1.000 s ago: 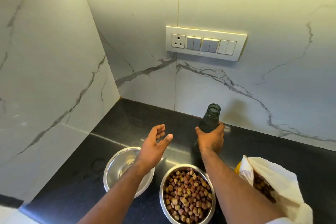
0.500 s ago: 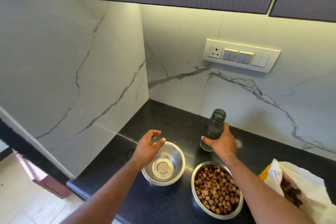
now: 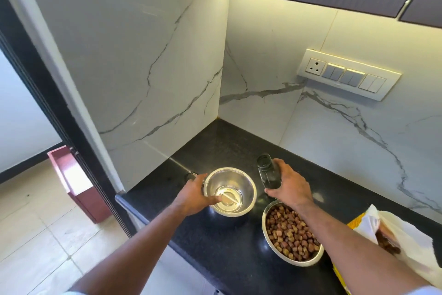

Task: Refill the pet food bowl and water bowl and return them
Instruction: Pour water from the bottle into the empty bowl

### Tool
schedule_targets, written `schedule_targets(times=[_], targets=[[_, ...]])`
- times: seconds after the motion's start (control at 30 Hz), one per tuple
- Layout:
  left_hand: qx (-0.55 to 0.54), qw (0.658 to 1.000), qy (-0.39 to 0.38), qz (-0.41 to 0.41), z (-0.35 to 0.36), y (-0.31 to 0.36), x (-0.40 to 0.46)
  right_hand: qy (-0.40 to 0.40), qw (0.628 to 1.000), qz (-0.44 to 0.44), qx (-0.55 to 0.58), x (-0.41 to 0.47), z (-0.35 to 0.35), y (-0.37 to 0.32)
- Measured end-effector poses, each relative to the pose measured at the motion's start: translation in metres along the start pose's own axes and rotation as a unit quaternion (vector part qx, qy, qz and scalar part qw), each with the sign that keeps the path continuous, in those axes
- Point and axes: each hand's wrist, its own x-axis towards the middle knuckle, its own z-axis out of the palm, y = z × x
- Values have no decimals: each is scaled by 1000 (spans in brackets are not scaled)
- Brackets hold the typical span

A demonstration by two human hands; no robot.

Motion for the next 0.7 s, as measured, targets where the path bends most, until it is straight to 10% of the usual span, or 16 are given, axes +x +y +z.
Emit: schedule_targets(times=[0.7], targets=[[-40,998,-35,-15,16,-9,-2,-93,952,-135,-257,28,11,0]])
